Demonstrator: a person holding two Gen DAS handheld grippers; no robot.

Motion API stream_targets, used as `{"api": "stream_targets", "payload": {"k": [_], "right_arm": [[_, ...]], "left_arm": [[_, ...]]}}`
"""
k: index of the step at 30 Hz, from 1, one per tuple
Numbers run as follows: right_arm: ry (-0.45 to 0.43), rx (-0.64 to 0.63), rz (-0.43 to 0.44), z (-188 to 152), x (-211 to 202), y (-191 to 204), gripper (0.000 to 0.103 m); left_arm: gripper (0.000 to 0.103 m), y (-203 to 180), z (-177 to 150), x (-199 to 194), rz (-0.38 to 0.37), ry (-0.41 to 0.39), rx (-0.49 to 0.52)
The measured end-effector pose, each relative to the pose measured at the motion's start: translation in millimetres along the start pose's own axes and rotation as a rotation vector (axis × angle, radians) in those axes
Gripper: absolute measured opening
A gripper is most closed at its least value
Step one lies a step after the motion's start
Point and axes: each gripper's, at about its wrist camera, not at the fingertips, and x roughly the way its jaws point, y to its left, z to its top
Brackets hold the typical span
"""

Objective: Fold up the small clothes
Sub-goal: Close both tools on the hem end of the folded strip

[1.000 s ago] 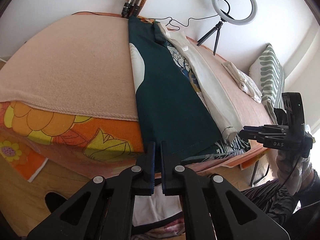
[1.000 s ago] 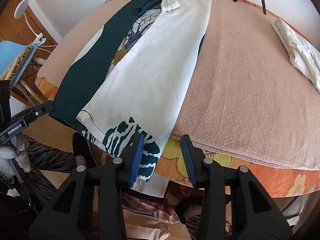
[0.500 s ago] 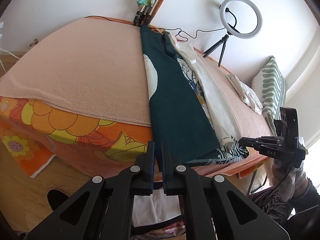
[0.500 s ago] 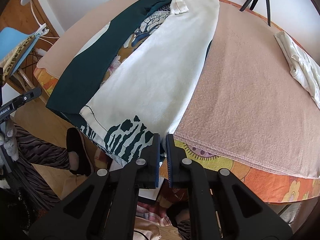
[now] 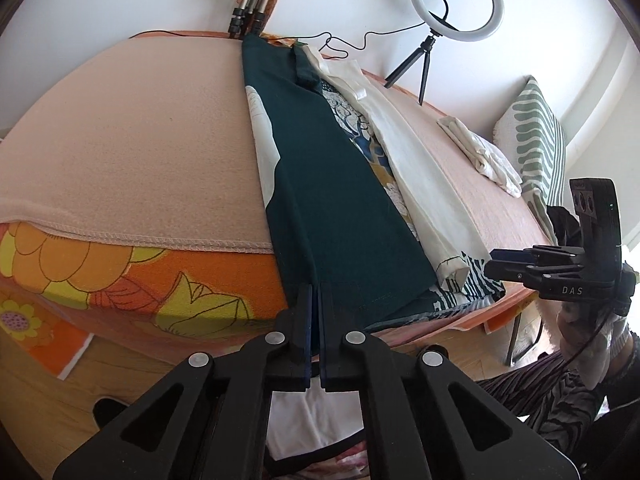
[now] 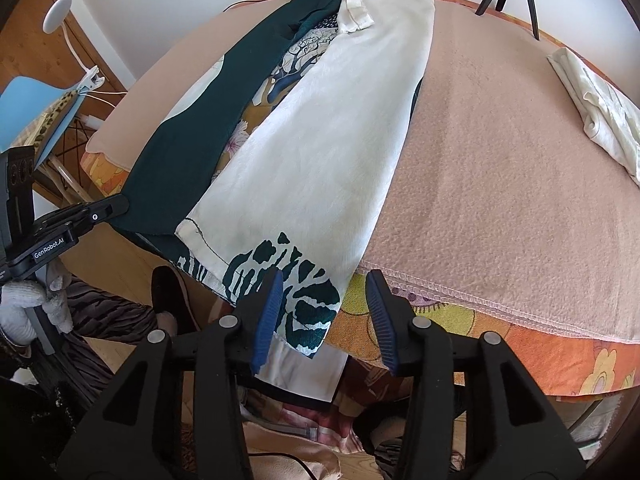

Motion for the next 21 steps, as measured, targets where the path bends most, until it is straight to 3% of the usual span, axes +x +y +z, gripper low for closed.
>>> {"api": "stream_targets", "payload": {"k": [5, 7, 10, 14, 18, 21], "right_arm": [[0.013, -0.039, -0.012, -3.9, 4.4, 6.3, 0.042], [0.005, -0.088, -0.053, -4.6, 5.3, 13.7, 0.016], [0.012, -0.078, -0.052, -2.9, 4.6, 11.8, 0.003], [0.007, -0.01, 0.007, -2.5, 1.8, -0.7, 0.003], [0.027, 0.102, 0.13, -4.3, 1.6, -14.7, 0.004], [0.032, 0.188, 0.204, -7.5, 3.1, -26.6, 0.024]], "left_arm": [[0.001, 9.8, 3.8, -18.5, -0.002, -0.044, -0.04], [0.001, 16.5, 1.6, -19.1, 0.009, -0.035, -0.057], [0.001, 21.2, -0.6, -17.4, 0.029, -0.029, -0.068], [0.001, 14.7, -1.2, -18.6, 0.025, -0.034, -0.046], [0.001, 15.3, 1.6, -17.2, -0.002, -0.024, -0.061], [0.001, 15.8, 3.6, -15.2, -0.024, -0.008, -0.075]]}}
